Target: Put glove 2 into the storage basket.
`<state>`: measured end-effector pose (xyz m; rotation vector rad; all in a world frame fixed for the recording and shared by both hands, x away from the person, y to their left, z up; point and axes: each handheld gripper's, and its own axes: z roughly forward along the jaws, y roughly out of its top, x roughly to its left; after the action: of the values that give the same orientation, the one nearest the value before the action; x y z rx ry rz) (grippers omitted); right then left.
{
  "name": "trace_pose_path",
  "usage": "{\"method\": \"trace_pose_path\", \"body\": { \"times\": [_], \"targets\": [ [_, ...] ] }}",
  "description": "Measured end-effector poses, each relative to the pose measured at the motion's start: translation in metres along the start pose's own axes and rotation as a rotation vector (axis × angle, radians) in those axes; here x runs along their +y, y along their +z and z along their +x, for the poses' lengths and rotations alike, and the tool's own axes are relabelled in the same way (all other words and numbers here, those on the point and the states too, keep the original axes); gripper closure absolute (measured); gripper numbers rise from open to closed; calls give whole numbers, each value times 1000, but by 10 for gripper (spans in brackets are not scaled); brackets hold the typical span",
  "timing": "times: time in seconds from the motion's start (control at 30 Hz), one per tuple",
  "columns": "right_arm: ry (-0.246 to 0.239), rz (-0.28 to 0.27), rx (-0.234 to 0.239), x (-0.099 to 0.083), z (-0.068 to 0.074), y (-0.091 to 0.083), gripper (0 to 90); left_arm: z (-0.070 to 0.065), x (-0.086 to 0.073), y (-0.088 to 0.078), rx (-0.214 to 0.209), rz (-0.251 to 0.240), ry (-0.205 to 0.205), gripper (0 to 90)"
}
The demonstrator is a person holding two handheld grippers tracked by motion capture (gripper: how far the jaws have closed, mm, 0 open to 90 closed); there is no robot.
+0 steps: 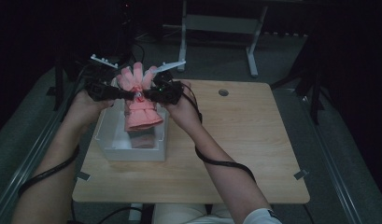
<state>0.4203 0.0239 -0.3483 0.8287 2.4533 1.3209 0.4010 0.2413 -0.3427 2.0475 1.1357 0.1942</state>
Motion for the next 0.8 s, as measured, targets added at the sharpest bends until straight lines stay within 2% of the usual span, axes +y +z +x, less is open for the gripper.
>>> {"method": "trace_pose_path", "body": {
  "times": [0.03,0.07,0.1,0.13,0.17,0.2,0.23,0.27,0.33,0.37,0.4,0.43,0.47,0.53,0.67,0.77,0.8],
  "targets": [
    [0,0,0,0,0,0,770,0,0,0,0,0,0,797],
    [5,28,-1,-6,-1,13,770,10,-9,10,-12,10,-14,797],
    [2,45,0,-9,-2,19,770,10,-9,10,-12,10,-14,797],
    [2,55,-4,-12,-2,26,770,19,-19,21,-30,7,-12,797],
    [5,72,-6,-15,-3,32,770,19,-19,21,-30,7,-12,796],
    [11,90,-4,-19,-4,39,770,27,-29,33,-40,19,-28,796],
    [10,104,-7,-23,-5,46,770,27,-29,33,-40,19,-28,797],
    [13,119,-8,-27,-5,53,770,37,-38,44,-54,41,-47,796],
    [26,146,-4,-35,-7,66,770,40,-42,49,-58,50,-57,796],
    [26,146,-4,-35,-7,66,770,44,-45,54,-60,65,-61,796],
    [31,176,-9,-41,-6,76,770,49,-51,62,-58,87,-77,796],
    [31,176,-9,-41,-6,76,770,49,-51,62,-58,87,-77,796],
    [28,201,-13,-45,-5,84,770,51,-55,67,-52,109,-82,795],
    [30,212,-14,-47,-4,87,770,52,-56,69,-50,126,-86,795],
    [37,261,-20,-52,-2,99,769,50,-53,77,9,210,-67,792],
    [44,275,-23,-52,-2,102,769,52,-53,78,25,221,-71,786],
    [48,296,-25,-50,-2,104,765,50,-53,81,56,236,-59,785]
  ]
}}
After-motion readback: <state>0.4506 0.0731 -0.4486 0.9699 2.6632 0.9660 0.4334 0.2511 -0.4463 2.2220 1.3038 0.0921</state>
